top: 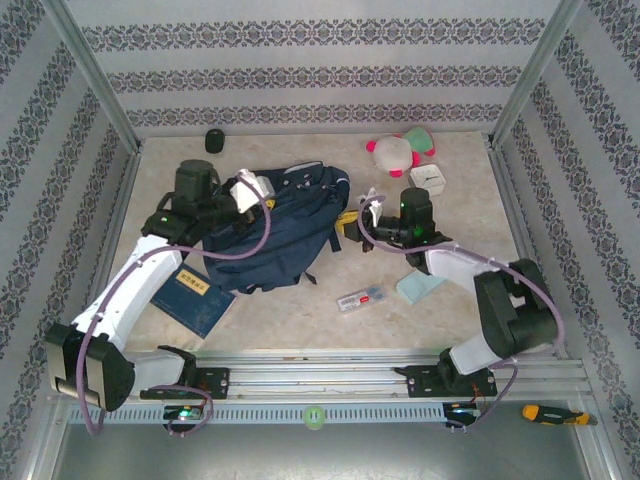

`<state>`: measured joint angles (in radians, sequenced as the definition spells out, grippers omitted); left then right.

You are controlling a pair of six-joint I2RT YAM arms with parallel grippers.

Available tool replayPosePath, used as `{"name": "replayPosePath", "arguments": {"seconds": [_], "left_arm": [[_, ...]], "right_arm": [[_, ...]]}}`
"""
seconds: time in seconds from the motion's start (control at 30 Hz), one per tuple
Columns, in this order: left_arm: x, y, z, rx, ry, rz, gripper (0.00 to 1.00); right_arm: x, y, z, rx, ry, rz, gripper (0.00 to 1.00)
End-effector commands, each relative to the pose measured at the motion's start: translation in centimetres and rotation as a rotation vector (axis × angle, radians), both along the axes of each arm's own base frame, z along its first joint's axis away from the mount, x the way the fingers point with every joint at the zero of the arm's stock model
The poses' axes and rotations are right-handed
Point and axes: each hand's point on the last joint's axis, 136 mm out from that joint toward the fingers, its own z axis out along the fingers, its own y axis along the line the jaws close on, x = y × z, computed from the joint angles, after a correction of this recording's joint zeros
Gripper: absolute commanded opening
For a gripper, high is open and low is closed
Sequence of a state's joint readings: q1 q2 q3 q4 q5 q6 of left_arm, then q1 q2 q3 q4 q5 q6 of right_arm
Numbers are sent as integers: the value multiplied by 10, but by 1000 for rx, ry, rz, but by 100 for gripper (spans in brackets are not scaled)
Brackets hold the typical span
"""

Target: Pack the student bag

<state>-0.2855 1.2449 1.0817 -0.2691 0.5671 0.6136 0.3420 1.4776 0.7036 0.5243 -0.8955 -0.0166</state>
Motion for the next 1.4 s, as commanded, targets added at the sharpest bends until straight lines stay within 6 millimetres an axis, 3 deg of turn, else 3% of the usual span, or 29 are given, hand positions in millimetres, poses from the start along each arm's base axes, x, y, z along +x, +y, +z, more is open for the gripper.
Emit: {"name": "replayPosePath", "arguments": {"seconds": [0.0,0.13,0.47,0.6,0.73,0.83,0.97,1.07,1.2,1.3,1.37], "left_arm": [[38,14,30,44,-175,256,0],[45,0,21,58,-161,293,0],[65,-65,-7,-50,-66,315,0],[59,-93,-9,-138,-25,219,0],[54,-102,-8,-196,-3,182,0],[50,-98,-9,-179,-8,181,0],[48,-80,-18,-137,-7,258,0],[41,-76,-28,-199,43,334,0],[28,-93,-49,-251,113,301,0],[24,-107,-46,-313,127,234,0],[19,-115,-40,-341,115,148,0]], "right_arm": [[-26,10,11,-6,13,27,0],[-49,18,9,-55,66,38,0],[-106,54,19,-48,203,89,0],[-109,71,21,-15,292,47,0],[-109,83,14,-2,414,16,0],[-98,73,12,24,508,-73,0],[-74,26,1,67,671,-275,0],[-67,-5,-9,34,675,-369,0],[-81,5,4,36,684,-245,0],[-93,18,10,47,727,-166,0],[-95,17,11,56,753,-160,27]]}}
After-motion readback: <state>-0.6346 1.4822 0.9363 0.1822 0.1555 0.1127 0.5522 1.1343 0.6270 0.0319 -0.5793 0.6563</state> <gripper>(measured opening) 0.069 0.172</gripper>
